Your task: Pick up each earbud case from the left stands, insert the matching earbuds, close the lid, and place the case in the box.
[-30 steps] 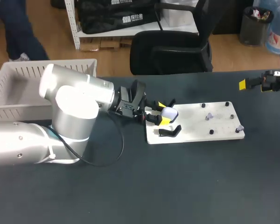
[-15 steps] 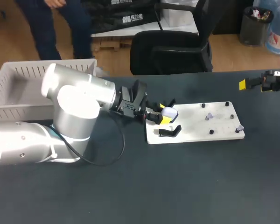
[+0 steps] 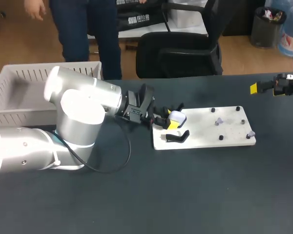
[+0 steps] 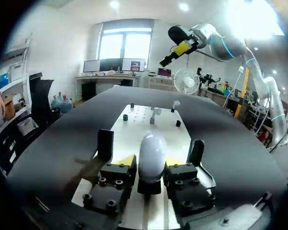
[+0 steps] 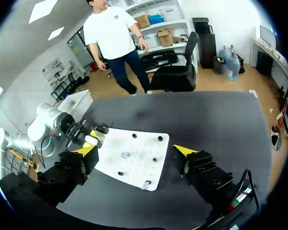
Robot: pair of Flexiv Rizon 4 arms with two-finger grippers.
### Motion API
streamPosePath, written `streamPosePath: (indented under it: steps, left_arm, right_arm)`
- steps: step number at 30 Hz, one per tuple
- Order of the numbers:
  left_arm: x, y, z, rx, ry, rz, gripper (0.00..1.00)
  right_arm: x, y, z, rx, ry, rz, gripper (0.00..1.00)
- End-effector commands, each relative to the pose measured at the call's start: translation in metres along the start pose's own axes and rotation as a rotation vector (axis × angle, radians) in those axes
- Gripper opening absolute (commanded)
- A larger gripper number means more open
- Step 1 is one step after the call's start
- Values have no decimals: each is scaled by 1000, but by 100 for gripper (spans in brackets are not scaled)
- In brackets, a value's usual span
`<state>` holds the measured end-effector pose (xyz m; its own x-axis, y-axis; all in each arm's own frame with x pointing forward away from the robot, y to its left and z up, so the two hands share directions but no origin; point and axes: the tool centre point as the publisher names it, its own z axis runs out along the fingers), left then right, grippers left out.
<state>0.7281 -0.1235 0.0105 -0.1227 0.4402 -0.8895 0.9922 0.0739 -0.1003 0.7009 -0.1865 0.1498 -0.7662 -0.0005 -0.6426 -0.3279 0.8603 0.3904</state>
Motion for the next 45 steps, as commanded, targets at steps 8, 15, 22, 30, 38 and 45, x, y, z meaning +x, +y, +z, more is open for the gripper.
streamPosePath:
  steps: [8, 15, 22, 30, 38, 45]
  left_arm:
    - [-4, -2, -4, 15, -8, 7, 0]
    - [-17, -7, -14, 14, -37, 33, 0]
    - [-33, -10, -23, 7, -49, 61, 0]
    - [-56, -10, -26, -50, -74, 89, 0]
    - [-82, -18, -23, -62, -111, 141, 0]
    - [-98, -24, -14, -44, -124, 184, 0]
  right_arm:
    - [0, 0, 0, 2, 1, 0, 100]
    - [0, 0, 0, 2, 1, 0, 100]
    - [0, 0, 0, 2, 1, 0, 100]
    - [7, 33, 16, -38, 34, -51, 100]
    - [22, 69, 30, -67, 83, -66, 100]
    - [32, 90, 48, -104, 125, -82, 100]
